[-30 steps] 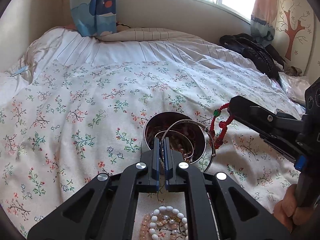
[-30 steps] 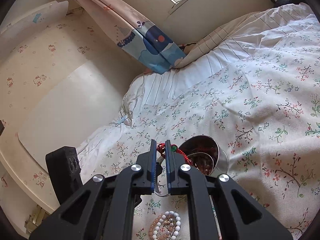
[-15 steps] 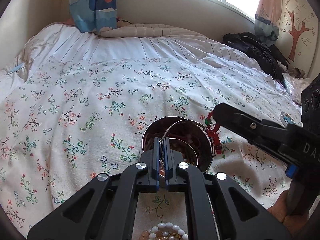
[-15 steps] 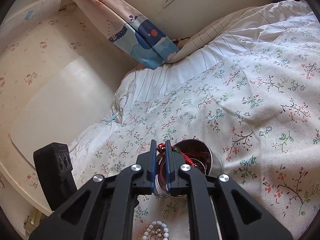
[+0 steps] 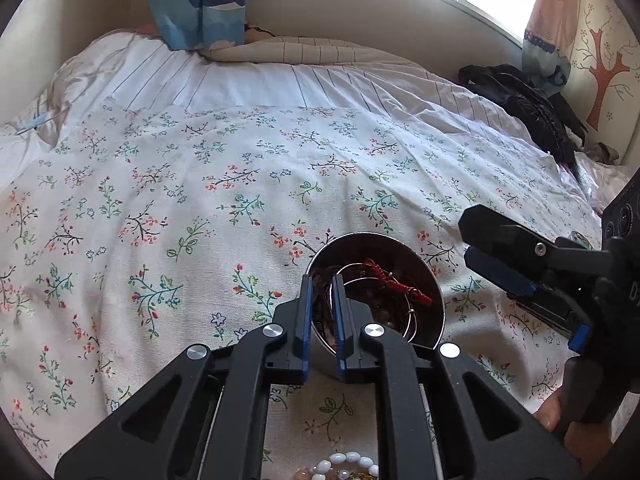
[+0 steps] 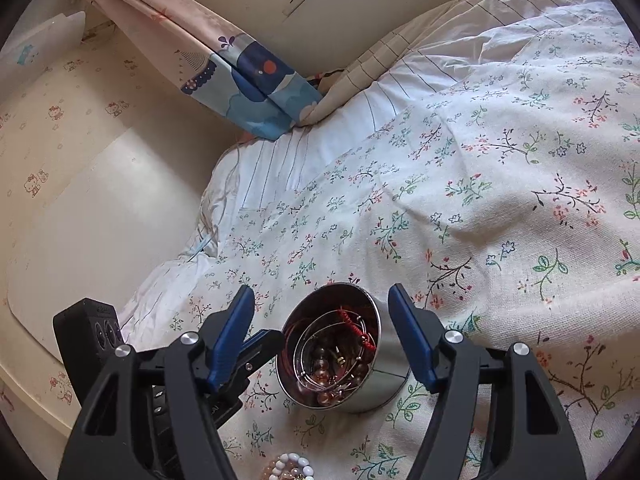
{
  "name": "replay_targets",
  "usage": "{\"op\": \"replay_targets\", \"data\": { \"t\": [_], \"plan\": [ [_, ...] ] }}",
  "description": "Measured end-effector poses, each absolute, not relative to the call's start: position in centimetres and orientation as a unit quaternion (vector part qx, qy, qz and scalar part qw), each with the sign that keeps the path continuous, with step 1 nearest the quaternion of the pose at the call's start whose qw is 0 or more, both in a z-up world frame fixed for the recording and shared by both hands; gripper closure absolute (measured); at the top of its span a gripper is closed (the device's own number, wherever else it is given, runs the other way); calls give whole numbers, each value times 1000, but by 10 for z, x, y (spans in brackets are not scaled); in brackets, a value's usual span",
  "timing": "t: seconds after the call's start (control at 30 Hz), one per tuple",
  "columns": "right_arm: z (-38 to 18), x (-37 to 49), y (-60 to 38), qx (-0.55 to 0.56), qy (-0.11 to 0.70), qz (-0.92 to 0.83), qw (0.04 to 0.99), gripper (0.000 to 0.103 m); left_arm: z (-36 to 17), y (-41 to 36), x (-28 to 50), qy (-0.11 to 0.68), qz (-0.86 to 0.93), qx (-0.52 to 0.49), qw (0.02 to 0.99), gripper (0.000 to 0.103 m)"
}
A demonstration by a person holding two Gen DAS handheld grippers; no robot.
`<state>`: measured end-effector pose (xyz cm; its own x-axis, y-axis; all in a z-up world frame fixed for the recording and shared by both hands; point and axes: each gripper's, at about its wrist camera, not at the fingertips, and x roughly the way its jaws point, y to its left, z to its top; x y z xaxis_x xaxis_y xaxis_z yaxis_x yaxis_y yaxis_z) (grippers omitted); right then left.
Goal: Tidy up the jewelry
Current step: 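Move both grippers back to the pink and white bead bracelets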
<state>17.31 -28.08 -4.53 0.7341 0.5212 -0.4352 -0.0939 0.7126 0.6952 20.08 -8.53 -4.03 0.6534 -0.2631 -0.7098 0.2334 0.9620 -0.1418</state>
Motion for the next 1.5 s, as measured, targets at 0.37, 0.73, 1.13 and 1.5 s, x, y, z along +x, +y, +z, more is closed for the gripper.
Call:
{"op": "replay_targets", "data": {
  "t": [0.37, 0.73, 1.13, 1.5],
  "plan": [
    [-51, 146, -287, 327, 363, 140, 861, 34, -46, -60, 185, 413, -125, -21, 902, 72],
    [-63, 106, -253, 235, 447, 136, 852, 32, -63, -53, 128, 456, -150, 58, 876, 65],
    [-79, 82, -181, 24, 500, 139, 854, 27, -75, -41, 108, 474, -134, 76, 867, 62],
    [-71, 62, -221, -19, 483, -7, 875, 19, -79, -49, 104, 468, -120, 112, 868, 54]
  ]
}}
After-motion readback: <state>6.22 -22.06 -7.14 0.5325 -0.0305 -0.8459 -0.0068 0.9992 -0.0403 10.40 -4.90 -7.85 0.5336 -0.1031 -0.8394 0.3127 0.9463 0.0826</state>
